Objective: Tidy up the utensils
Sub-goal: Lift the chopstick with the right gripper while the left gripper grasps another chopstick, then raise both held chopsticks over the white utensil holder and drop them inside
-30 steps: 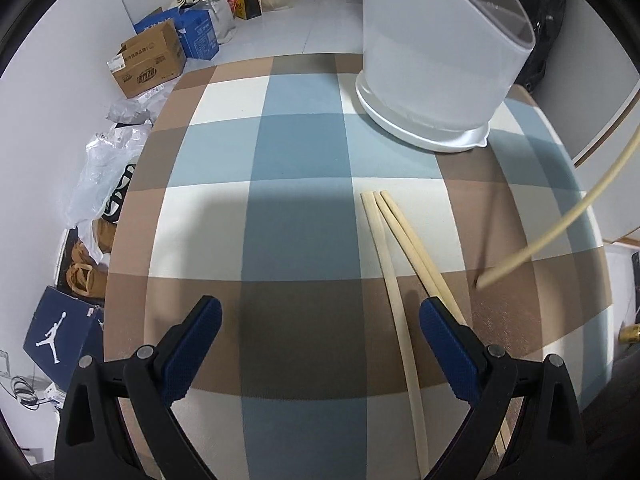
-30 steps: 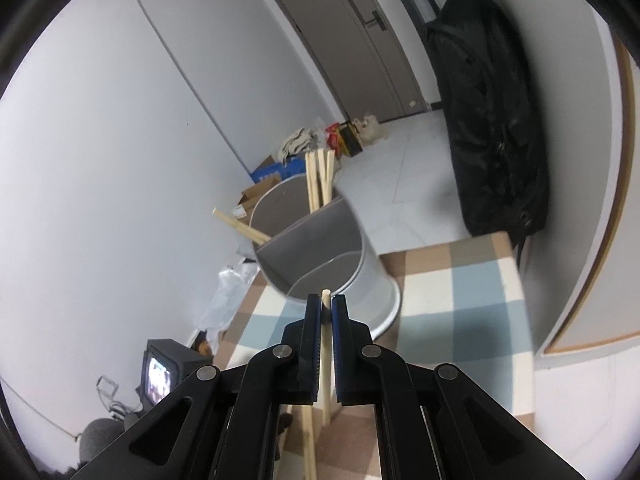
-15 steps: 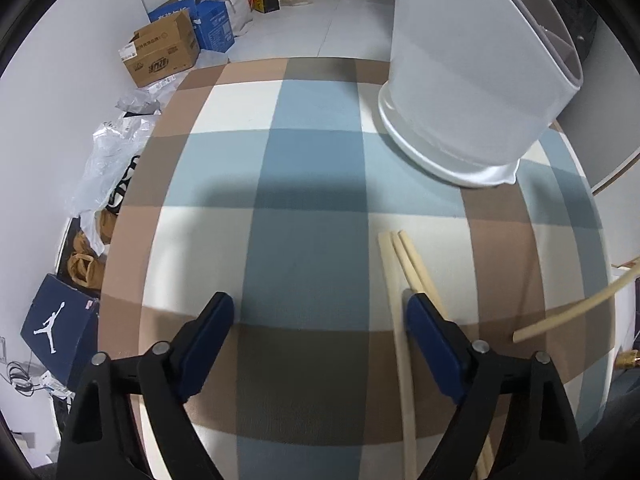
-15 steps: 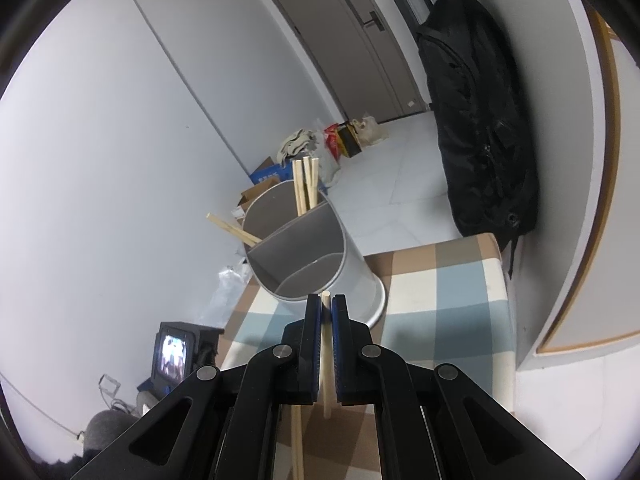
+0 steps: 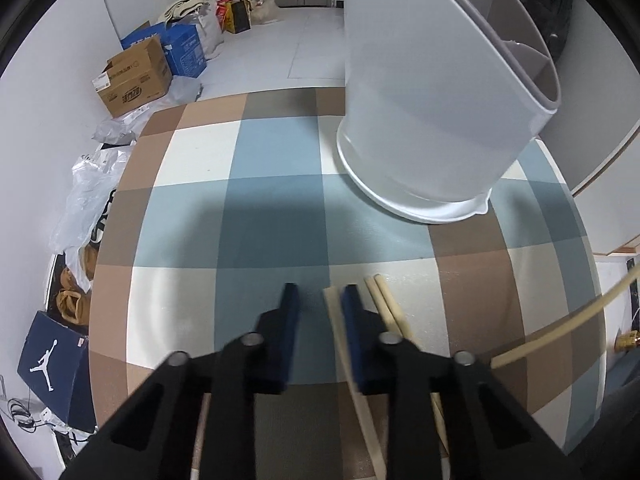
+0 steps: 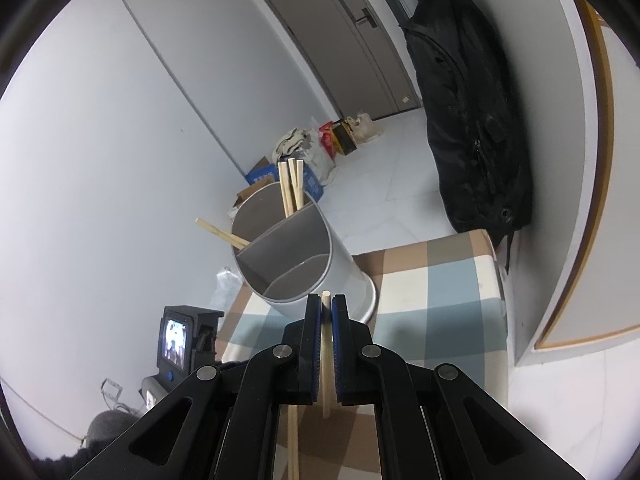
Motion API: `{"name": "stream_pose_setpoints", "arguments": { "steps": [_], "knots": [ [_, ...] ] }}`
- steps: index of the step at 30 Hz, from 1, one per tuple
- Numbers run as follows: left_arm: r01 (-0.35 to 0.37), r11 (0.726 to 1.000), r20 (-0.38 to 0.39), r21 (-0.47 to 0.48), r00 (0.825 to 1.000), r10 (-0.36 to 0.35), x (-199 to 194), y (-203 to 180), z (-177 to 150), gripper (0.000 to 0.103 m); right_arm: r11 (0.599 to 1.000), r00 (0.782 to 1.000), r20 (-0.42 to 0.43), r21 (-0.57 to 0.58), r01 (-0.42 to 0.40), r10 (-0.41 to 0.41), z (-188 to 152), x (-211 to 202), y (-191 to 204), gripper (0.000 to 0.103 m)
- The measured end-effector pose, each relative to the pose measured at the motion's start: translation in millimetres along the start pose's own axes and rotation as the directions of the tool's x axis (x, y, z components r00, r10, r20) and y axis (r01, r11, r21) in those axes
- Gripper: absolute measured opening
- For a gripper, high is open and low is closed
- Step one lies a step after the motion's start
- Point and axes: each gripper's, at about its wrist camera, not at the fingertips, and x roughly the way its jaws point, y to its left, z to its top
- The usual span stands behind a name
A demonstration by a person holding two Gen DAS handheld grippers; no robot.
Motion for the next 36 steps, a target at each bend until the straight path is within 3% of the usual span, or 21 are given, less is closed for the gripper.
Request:
{"name": "stream_pose_setpoints", "arguments": {
  "steps": [1,8,13,16,23,29,36],
  "knots": [
    [0.008,1.0,0.0,-0.005,1.0,-0.008,-0.3,1.0,-1.0,0.005,1.0,1.0,-0.002,0.002,-0.001,0.001,0.4,1.4,0.1,0.005],
    [0.041,0.997,0.023,-0.063,0.999,-0.04,-8.9,8.0,-0.4,0.002,1.0,1.0,0.002,-0.017,0.003,-0.003,1.0,6.1,5.8,0.005],
    [0.079,0.99,0.127,-0.118,0.99,-0.064,-32.6,16.6,0.8,0.002,1.0,1.0,0.012,-0.027,0.007,-0.007,-0.7,5.4,10.9,0.005],
    [0.102,0.982,0.204,-0.157,0.977,-0.068,-51.0,22.5,-0.8,0.002,0.999,1.0,0.022,-0.036,0.005,-0.004,-1.6,3.5,14.4,0.005],
    [0.14,0.973,0.408,-0.182,0.911,-0.054,-95.0,29.6,-1.9,0.002,0.998,0.999,0.047,-0.061,-0.004,0.007,-6.2,-4.3,25.3,0.004],
    [0.151,0.975,0.471,-0.166,0.88,-0.056,-109.7,32.3,-5.2,0.002,0.998,0.998,0.062,-0.068,-0.005,0.01,-12.4,-8.7,34.1,0.005],
    [0.153,0.977,0.498,-0.147,0.865,-0.06,-126.8,27.2,-11.7,0.002,0.997,0.997,0.073,-0.083,0.0,0.006,-16.1,-10.3,43.8,0.005]
  ]
}}
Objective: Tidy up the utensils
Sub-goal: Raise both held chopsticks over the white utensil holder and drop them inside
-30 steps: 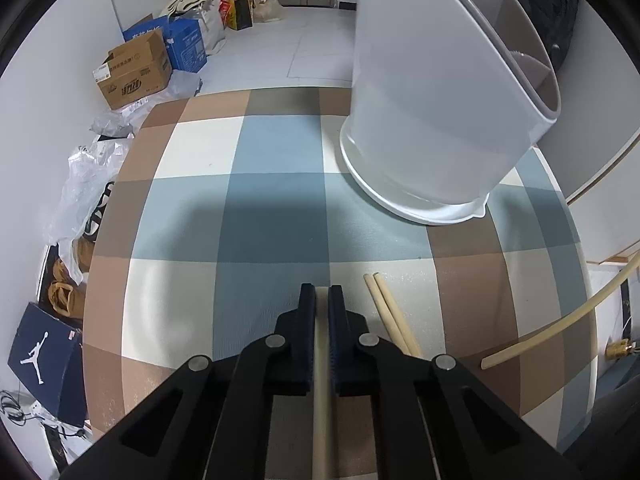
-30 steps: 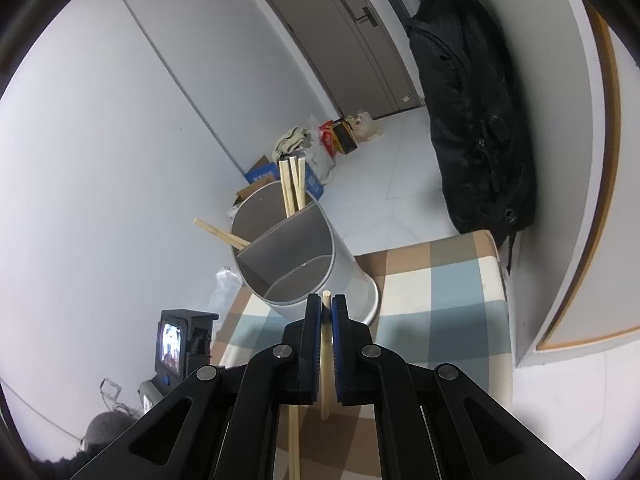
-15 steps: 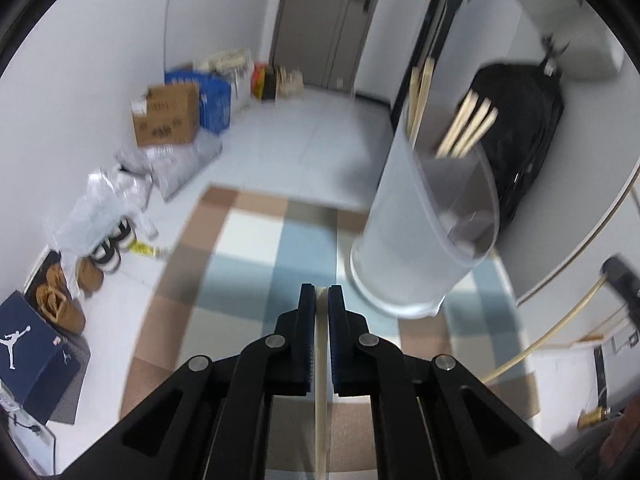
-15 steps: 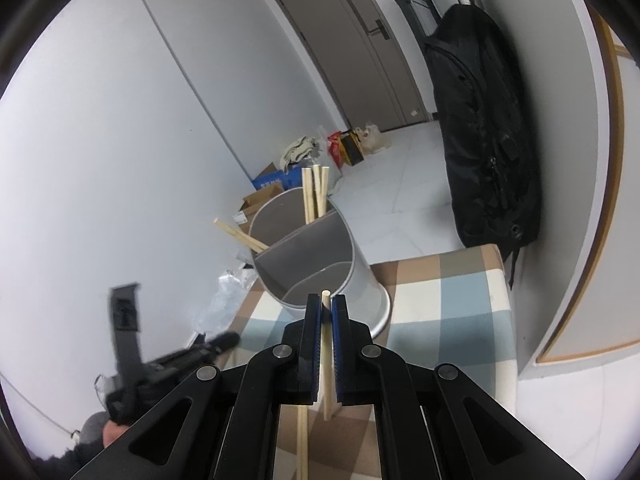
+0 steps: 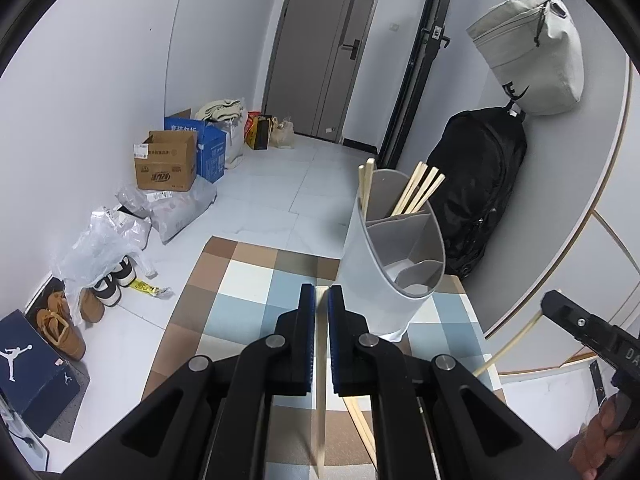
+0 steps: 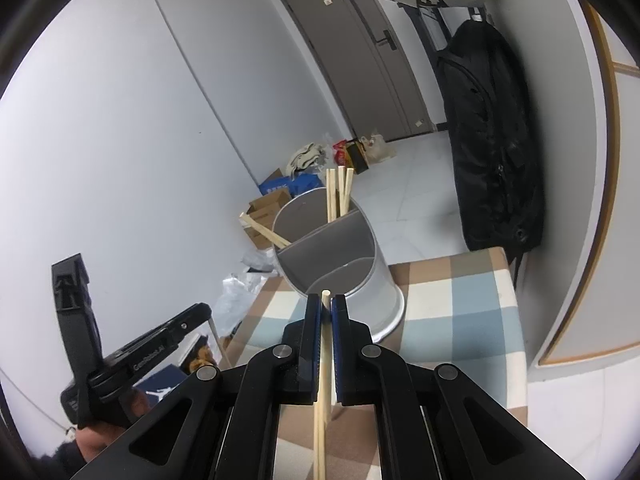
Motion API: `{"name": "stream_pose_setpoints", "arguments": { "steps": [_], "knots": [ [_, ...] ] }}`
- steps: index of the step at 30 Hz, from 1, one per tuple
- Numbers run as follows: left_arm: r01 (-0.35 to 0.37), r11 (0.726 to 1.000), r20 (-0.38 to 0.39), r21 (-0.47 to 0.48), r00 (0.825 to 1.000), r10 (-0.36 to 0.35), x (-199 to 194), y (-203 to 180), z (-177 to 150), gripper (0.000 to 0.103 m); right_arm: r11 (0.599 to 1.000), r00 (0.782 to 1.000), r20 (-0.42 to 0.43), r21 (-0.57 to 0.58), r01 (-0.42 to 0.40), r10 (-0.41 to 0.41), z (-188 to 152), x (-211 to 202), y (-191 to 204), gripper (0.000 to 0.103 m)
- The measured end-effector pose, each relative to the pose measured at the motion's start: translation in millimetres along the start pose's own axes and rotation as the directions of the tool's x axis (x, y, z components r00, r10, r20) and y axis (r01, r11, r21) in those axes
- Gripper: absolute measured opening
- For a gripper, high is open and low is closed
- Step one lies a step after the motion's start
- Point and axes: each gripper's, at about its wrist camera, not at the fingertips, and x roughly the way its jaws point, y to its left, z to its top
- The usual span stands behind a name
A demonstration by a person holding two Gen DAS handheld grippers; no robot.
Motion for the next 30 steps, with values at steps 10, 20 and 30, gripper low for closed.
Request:
{"name": "stream_pose_setpoints", "arguments": {
  "steps": [10,20,30],
  "knots": [
    [0.023,1.0,0.051,0.017,0.998,-0.024,-26.9,-11.6,15.1,0.002,1.0,1.0,0.023,-0.003,0.014,-0.014,3.1,-5.3,10.0,0.004],
    [0.031,0.998,0.077,0.048,0.996,-0.035,-41.2,-21.9,28.8,0.002,1.0,0.998,0.054,-0.026,0.009,-0.008,13.5,-17.1,22.0,0.004],
    [0.047,0.995,0.1,0.087,0.993,-0.056,-56.6,-32.0,53.4,0.002,0.999,0.996,0.089,-0.045,-0.01,0.014,41.8,-33.4,34.2,0.004]
  ]
}}
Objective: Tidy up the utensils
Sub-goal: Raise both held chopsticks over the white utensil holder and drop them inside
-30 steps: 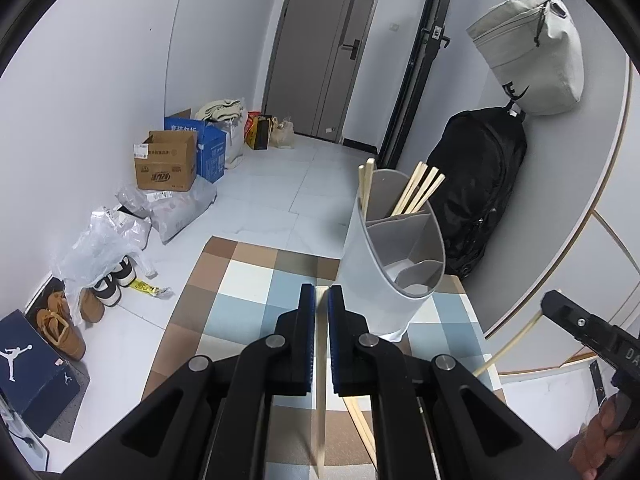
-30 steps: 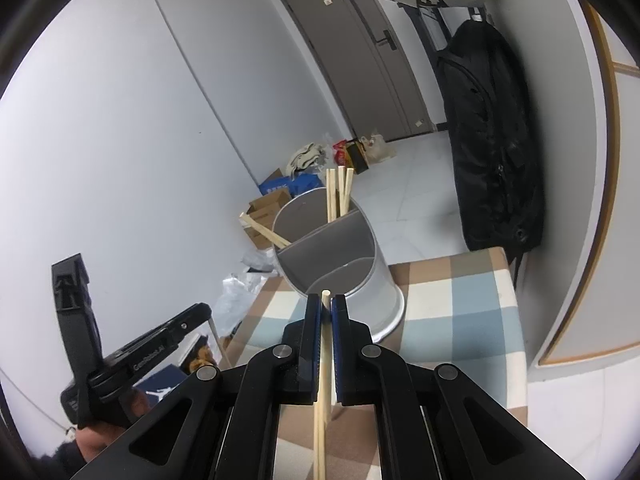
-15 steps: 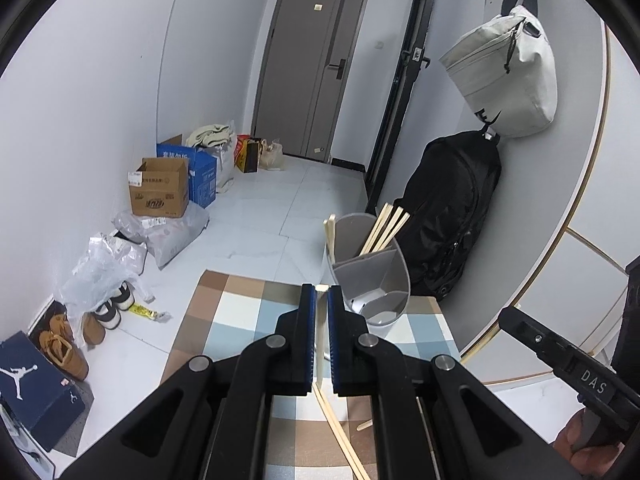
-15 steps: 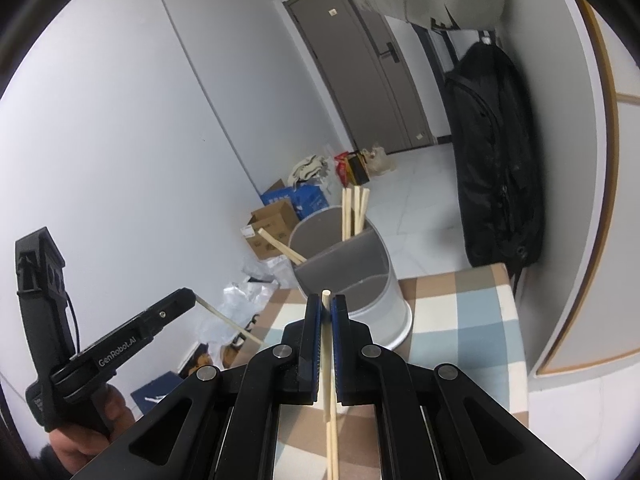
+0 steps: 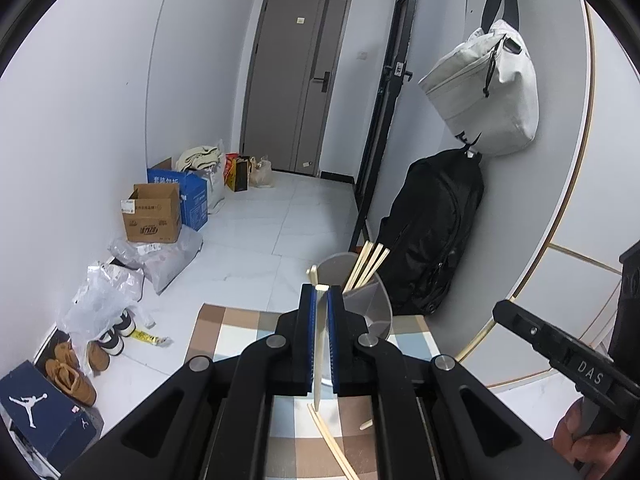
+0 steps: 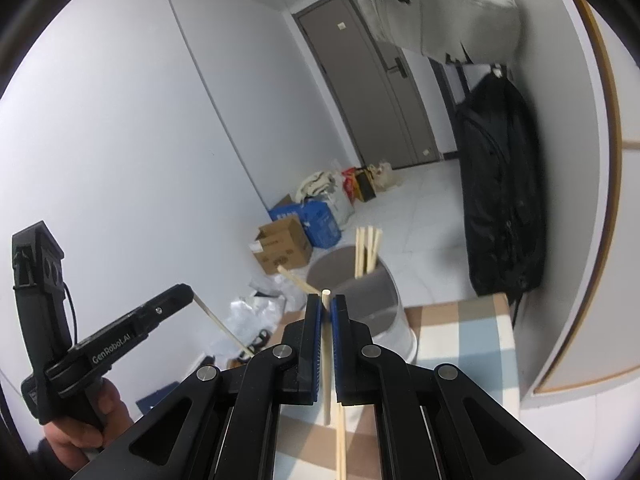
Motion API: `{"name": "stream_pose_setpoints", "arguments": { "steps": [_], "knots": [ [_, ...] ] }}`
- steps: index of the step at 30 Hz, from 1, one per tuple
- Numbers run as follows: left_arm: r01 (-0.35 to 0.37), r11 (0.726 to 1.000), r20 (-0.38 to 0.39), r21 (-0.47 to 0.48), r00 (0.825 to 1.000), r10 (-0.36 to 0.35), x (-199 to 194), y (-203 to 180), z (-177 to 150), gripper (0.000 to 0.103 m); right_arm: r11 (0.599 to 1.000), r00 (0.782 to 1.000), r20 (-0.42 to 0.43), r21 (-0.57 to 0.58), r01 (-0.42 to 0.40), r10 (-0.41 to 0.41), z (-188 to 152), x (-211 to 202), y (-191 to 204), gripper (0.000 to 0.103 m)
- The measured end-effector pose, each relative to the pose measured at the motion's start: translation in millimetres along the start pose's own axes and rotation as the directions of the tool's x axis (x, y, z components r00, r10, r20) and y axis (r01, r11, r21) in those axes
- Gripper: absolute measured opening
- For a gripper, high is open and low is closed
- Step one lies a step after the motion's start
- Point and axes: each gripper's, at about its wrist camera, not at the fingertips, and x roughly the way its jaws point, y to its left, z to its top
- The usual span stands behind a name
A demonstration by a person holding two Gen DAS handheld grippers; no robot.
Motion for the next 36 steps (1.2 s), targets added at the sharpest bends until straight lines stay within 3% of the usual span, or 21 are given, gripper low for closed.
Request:
{"name": "stream_pose_setpoints", "arguments": {
  "steps": [18,36],
  "knots": [
    [0.027,0.999,0.033,0.033,0.999,-0.028,2.5,-8.5,66.1,0.002,0.999,0.997,0.067,-0.037,-0.033,0.035,83.7,7.4,15.2,0.004],
    [0.031,0.998,0.015,0.061,0.999,-0.032,62.8,-11.7,97.3,0.002,0.997,0.997,0.075,-0.081,-0.007,0.013,133.2,59.6,5.0,0.004]
  ]
}}
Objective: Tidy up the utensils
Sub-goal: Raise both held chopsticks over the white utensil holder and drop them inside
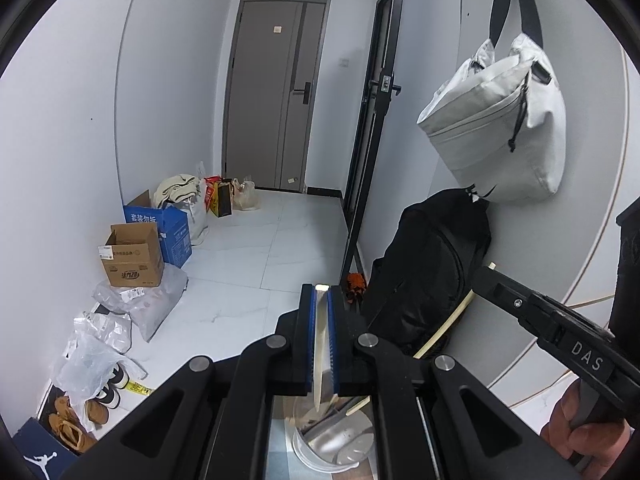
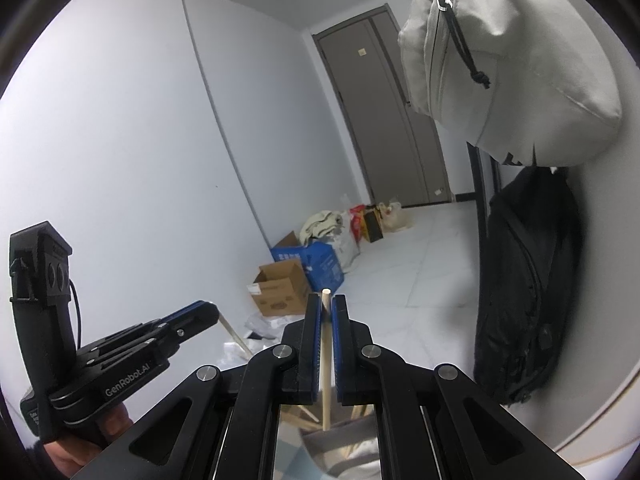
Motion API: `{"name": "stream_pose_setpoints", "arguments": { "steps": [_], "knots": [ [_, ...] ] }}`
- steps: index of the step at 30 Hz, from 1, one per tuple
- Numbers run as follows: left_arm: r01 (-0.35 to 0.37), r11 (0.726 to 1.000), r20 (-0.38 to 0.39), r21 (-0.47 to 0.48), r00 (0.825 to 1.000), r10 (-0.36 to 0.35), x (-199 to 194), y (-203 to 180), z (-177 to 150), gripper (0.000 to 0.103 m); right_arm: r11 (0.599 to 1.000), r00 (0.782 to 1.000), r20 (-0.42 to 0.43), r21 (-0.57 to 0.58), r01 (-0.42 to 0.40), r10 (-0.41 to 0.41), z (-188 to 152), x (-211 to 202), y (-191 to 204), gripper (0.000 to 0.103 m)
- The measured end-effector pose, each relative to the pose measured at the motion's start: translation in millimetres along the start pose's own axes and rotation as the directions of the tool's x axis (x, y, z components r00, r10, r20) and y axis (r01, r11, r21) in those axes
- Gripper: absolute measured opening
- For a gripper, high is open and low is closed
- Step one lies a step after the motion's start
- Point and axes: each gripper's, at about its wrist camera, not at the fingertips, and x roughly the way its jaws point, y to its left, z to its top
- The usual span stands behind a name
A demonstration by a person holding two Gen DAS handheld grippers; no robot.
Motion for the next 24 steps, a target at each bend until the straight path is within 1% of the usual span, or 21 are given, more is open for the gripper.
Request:
{"name": "stream_pose_setpoints", "arguments": {
  "steps": [6,11,18,22,24],
  "knots": [
    [0.013,1.0,-0.039,-0.013,0.999,-0.014,22.9,7.5,-6.4,0.002,1.0,1.0,-0.028,0.011,0.004,-0.003,-2.1,23.8,-11.1,0.004],
    [0.023,0.999,-0.072,-0.023,0.997,-0.024,39.0,11.8,-12.2,0.002,1.0,0.998,-0.059,-0.004,0.004,-0.004,-6.9,42.5,-13.8,0.004],
    [0.046,0.999,-0.104,-0.028,0.993,-0.049,49.9,14.5,-16.2,0.002,1.0,0.995,-0.103,-0.006,-0.006,0.006,-16.1,59.8,-17.4,0.004],
    [0.083,0.996,-0.126,-0.018,0.988,-0.085,54.4,13.0,-18.3,0.002,1.0,0.992,-0.125,-0.007,-0.008,0.007,-20.1,69.7,-18.4,0.004],
    [0.104,0.995,-0.155,-0.008,0.982,-0.104,59.1,10.2,-21.2,0.002,1.0,0.989,-0.145,-0.003,-0.013,0.013,-24.5,74.8,-18.8,0.004]
  ]
}}
